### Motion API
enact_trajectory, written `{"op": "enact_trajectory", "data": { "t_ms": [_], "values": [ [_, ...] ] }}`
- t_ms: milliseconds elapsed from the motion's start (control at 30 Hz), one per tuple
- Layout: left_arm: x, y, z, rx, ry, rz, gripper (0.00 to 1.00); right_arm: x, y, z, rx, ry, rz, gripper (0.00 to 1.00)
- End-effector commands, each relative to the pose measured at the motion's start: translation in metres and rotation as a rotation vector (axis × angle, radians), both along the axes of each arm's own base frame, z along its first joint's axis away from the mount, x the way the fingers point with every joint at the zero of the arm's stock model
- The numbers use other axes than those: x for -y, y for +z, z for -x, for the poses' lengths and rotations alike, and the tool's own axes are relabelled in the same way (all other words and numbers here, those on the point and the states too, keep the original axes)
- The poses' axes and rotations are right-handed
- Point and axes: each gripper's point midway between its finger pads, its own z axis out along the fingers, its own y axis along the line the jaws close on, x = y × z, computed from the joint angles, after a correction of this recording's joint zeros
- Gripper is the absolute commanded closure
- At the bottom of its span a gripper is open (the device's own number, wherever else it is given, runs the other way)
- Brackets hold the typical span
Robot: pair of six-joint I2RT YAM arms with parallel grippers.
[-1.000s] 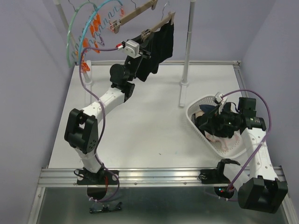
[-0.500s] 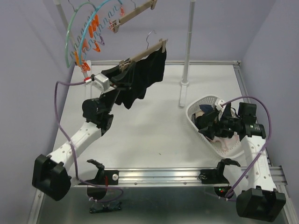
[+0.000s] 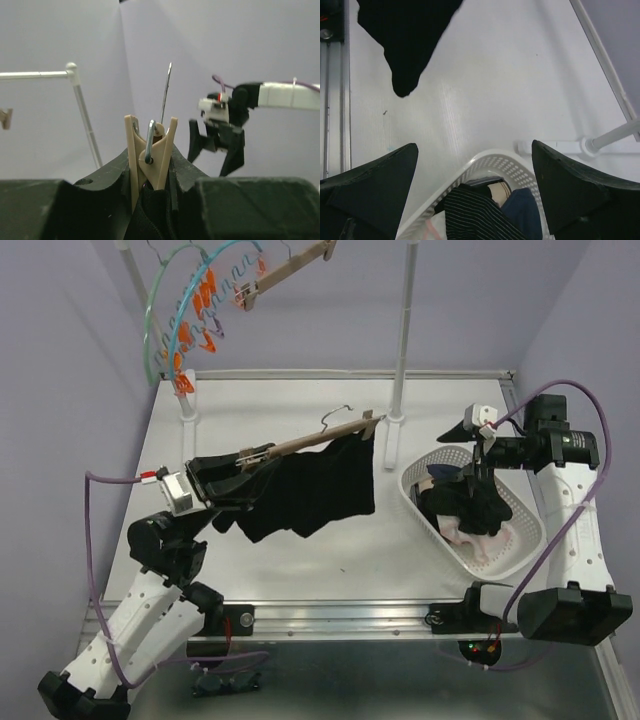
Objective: Remove the underwear clipped to the hanger
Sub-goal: Pick up the hanger from the clothesline, then remove the underwear from the hanger.
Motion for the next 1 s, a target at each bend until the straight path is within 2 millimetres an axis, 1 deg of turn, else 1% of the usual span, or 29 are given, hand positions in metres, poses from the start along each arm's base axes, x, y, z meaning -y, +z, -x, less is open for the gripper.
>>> {"op": "enact_trajectory", "data": {
  "t_ms": [0, 67, 100, 133, 167, 200, 233, 267, 300, 333, 367, 433, 467, 500, 633, 733, 833, 900, 967],
  "values": [
    [0.013, -0.033, 0.009, -0.058, -0.089, -0.099, 1.0, -0.025, 0.036, 0.031, 0.009, 0.107, -0.052, 0.0],
    [0.017, -0.04, 0.012, -0.062, -0.118, -0.123, 1.0, -0.032, 0.042, 0.034, -0.016, 0.128, -0.066, 0.0],
    [0.021, -0.046, 0.015, -0.063, -0.143, -0.145, 1.0, -0.04, 0.043, 0.037, -0.021, 0.159, -0.068, 0.0],
    [0.022, -0.048, 0.017, -0.061, -0.155, -0.154, 1.0, -0.04, 0.042, 0.037, -0.026, 0.157, -0.065, 0.0],
    [0.023, -0.051, 0.018, -0.06, -0.164, -0.162, 1.0, -0.047, 0.042, 0.042, -0.053, 0.176, -0.067, 0.0],
    [0.024, -0.053, 0.022, -0.051, -0.179, -0.173, 1.0, -0.053, 0.041, 0.043, -0.039, 0.2, -0.055, 0.0],
    [0.025, -0.054, 0.024, -0.045, -0.186, -0.18, 1.0, -0.056, 0.041, 0.043, -0.043, 0.203, -0.053, 0.0],
    [0.025, -0.056, 0.024, -0.042, -0.192, -0.185, 1.0, -0.059, 0.041, 0.044, -0.084, 0.19, -0.066, 0.0],
    [0.027, -0.061, 0.027, -0.041, -0.207, -0.199, 1.0, -0.063, 0.039, 0.041, -0.053, 0.196, -0.063, 0.0],
    [0.027, -0.062, 0.028, -0.038, -0.214, -0.203, 1.0, -0.066, 0.038, 0.041, -0.05, 0.197, -0.064, 0.0],
    [0.029, -0.066, 0.03, -0.042, -0.231, -0.213, 1.0, -0.073, 0.033, 0.043, -0.064, 0.208, -0.06, 0.0],
    [0.03, -0.067, 0.032, -0.043, -0.243, -0.217, 1.0, -0.084, 0.026, 0.047, -0.09, 0.238, -0.05, 0.0],
    [0.03, -0.068, 0.033, -0.04, -0.25, -0.22, 1.0, -0.094, 0.018, 0.053, -0.114, 0.272, -0.03, 0.0],
    [0.03, -0.068, 0.034, -0.037, -0.256, -0.221, 1.0, -0.099, 0.015, 0.057, -0.126, 0.284, -0.023, 0.0],
    [0.031, -0.069, 0.038, -0.032, -0.275, -0.228, 1.0, -0.103, 0.003, 0.052, -0.15, 0.277, 0.007, 0.0],
    [0.031, -0.071, 0.04, -0.034, -0.286, -0.227, 1.0, -0.105, -0.001, 0.052, -0.152, 0.279, 0.02, 0.0],
    [0.031, -0.07, 0.043, -0.027, -0.294, -0.222, 1.0, -0.107, -0.009, 0.052, -0.164, 0.28, 0.037, 0.02],
    [0.031, -0.07, 0.044, -0.02, -0.301, -0.22, 1.0, -0.108, -0.019, 0.05, -0.174, 0.278, 0.06, 0.04],
    [0.031, -0.069, 0.045, -0.018, -0.302, -0.218, 1.0, -0.11, -0.021, 0.051, -0.179, 0.283, 0.064, 0.09]
  ]
}}
